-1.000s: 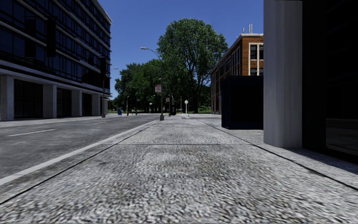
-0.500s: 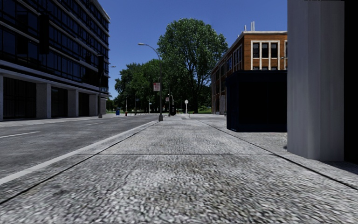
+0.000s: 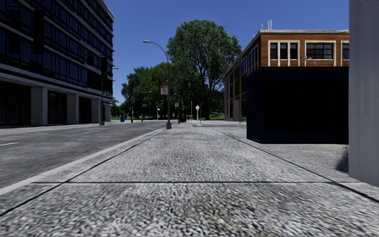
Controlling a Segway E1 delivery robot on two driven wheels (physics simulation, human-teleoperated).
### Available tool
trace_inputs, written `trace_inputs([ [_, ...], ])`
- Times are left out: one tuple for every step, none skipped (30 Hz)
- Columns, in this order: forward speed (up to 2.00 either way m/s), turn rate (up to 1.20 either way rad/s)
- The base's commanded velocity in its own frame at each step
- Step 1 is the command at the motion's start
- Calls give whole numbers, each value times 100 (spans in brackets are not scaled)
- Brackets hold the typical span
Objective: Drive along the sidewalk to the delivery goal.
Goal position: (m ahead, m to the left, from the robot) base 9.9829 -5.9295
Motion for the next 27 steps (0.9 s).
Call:
trace_inputs([
  [200, 0],
  [200, 0],
  [200, 0],
  [200, 0],
  [200, 0],
  [200, 0],
  [200, 0],
  [200, 0],
  [200, 0],
  [200, 0],
  [200, 0],
  [200, 0],
  [200, 0],
  [200, 0],
  [200, 0],
  [200, 0],
  [200, 0],
  [200, 0],
  [200, 0],
  [200, 0],
  [200, 0],
  [200, 0],
  [200, 0],
  [200, 0],
  [200, 0],
  [200, 0],
  [200, 0],
])
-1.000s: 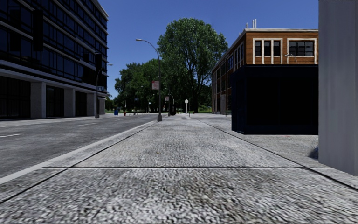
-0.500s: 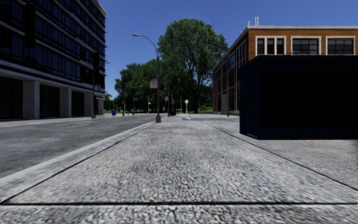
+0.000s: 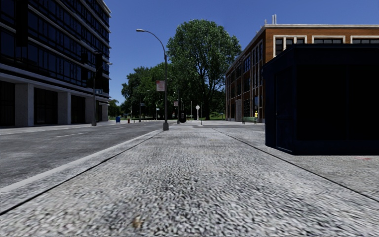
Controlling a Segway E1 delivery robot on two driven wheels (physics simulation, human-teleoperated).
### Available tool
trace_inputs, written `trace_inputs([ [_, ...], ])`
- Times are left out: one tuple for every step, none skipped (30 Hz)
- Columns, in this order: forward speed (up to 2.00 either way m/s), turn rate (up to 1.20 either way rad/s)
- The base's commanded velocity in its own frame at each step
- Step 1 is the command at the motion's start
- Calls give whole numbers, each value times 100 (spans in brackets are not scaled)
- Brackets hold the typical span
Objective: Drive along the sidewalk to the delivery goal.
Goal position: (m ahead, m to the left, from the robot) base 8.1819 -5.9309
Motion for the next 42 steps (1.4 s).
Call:
trace_inputs([
  [200, 0],
  [200, 0],
  [200, 0],
  [200, 0],
  [200, 0],
  [200, 0],
  [200, 0],
  [200, 0],
  [200, 0],
  [200, 0],
  [200, 0],
  [200, 0],
  [200, 0],
  [200, 0],
  [200, 0],
  [200, 0],
  [200, 0],
  [200, 0],
  [200, 0],
  [200, 0],
  [200, 0],
  [200, 0],
  [200, 0],
  [200, 0],
  [200, 0],
  [200, 0],
  [200, 0],
  [200, 0],
  [200, 0],
  [200, 0],
  [200, 0],
  [200, 0],
  [200, 0],
  [200, 0],
  [200, 0],
  [200, 0],
  [200, 0],
  [200, 0],
  [200, 0],
  [200, 0],
  [200, -41],
  [200, -41],
])
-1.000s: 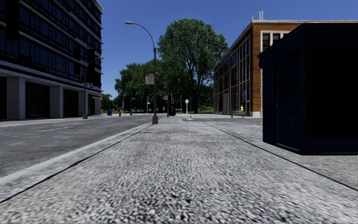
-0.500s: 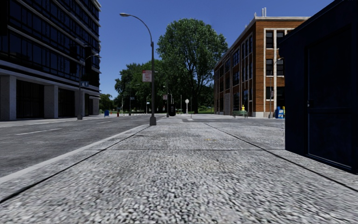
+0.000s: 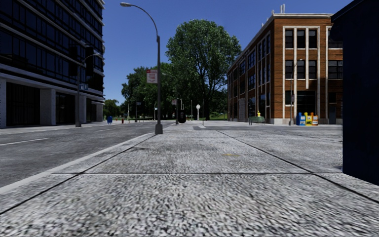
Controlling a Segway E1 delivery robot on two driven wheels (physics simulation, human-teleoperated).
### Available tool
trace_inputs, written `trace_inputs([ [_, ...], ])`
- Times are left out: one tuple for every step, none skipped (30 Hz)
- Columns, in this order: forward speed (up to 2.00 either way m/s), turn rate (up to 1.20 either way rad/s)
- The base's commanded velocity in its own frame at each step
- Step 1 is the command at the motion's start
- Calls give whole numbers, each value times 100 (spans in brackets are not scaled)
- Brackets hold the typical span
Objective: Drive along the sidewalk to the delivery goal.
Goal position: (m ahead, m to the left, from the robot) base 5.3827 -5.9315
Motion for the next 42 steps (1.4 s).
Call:
trace_inputs([
  [200, -61],
  [200, -71],
  [200, -73],
  [200, -73],
  [200, -74],
  [200, -74],
  [200, -74],
  [200, -74],
  [200, -74],
  [200, -74],
  [200, -74],
  [200, -74],
  [200, -74],
  [200, -74],
  [200, -74],
  [200, -73],
  [200, -72],
  [200, -71],
  [200, -71],
  [200, -71],
  [200, -64],
  [200, -60],
  [200, -60],
  [200, -58],
  [200, -58],
  [200, -57],
  [200, -57],
  [200, -56],
  [200, -55],
  [200, -54],
  [200, -53],
  [200, -53],
  [200, -45],
  [200, -41],
  [200, -41],
  [200, -41],
  [200, -40],
  [200, -40],
  [198, -40],
  [198, -40],
  [187, -40],
  [175, -40],
])
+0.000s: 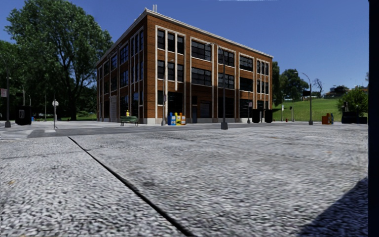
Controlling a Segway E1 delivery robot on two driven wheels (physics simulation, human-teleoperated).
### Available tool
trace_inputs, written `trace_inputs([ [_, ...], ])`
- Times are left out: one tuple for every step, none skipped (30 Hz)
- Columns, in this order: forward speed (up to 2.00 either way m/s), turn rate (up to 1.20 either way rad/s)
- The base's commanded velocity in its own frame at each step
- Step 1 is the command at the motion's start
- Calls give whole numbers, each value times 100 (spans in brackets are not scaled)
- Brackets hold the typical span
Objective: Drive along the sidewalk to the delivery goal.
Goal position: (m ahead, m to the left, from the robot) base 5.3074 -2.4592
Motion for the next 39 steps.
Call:
trace_inputs([
  [168, -40],
  [161, -40],
  [161, -40],
  [157, -40],
  [155, -40],
  [154, -40],
  [150, -40],
  [150, -40],
  [148, -40],
  [144, -50],
  [140, -58],
  [140, -58],
  [137, -61],
  [136, -61],
  [135, -61],
  [135, -61],
  [135, -61],
  [135, -61],
  [135, -61],
  [135, -61],
  [135, -61],
  [135, -61],
  [135, -61],
  [135, -61],
  [135, -61],
  [135, -61],
  [135, -61],
  [135, -61],
  [135, -61],
  [135, -61],
  [135, -61],
  [135, -61],
  [135, -61],
  [135, -61],
  [135, -61],
  [135, -61],
  [135, -61],
  [135, -61],
  [135, -61],
])
